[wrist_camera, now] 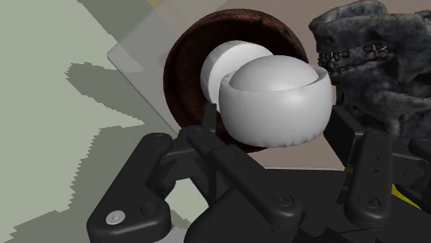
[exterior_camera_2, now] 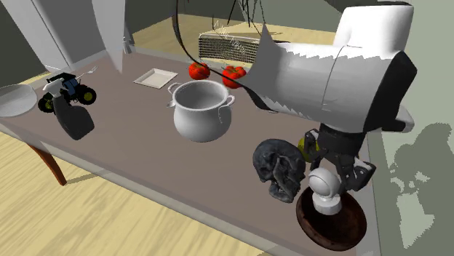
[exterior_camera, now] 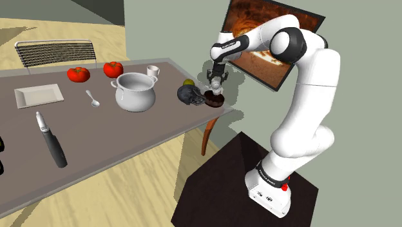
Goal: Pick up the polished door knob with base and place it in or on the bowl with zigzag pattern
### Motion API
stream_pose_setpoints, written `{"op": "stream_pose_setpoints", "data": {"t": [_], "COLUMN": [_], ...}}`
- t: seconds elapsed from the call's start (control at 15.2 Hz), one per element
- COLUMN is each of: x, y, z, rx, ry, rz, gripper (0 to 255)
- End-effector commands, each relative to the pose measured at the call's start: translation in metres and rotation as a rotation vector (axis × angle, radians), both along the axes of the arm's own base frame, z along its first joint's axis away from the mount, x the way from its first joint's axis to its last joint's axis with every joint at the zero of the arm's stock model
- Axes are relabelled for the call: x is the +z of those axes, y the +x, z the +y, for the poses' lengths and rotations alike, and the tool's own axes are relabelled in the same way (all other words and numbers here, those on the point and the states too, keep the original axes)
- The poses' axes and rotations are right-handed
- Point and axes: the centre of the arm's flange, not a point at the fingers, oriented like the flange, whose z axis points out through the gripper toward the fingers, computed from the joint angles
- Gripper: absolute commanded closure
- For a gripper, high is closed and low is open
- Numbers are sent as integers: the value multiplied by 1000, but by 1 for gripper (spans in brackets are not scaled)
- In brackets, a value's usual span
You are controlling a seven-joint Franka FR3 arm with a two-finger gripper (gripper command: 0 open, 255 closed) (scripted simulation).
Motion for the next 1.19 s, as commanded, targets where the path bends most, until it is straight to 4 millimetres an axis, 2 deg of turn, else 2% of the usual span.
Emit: {"op": "stream_pose_setpoints", "data": {"t": [0.0, 0.07, 0.53, 0.59, 0.66, 0.86, 0.92, 1.12], "x": [1, 2, -35, -31, -31, -55, -61, -75], "y": [-1, -1, -1, -2, -2, 31, 35, 30], "z": [-26, -44, -44, -44, -44, 8, 18, 13], "rx": [1, 1, 1, 1, 1, 178, 209, 209], "ry": [0, 0, 0, 0, 0, -71, -83, -83], "rz": [0, 0, 0, 1, 1, 285, 334, 334], "gripper": [255, 255, 255, 255, 0, 0, 0, 0]}}
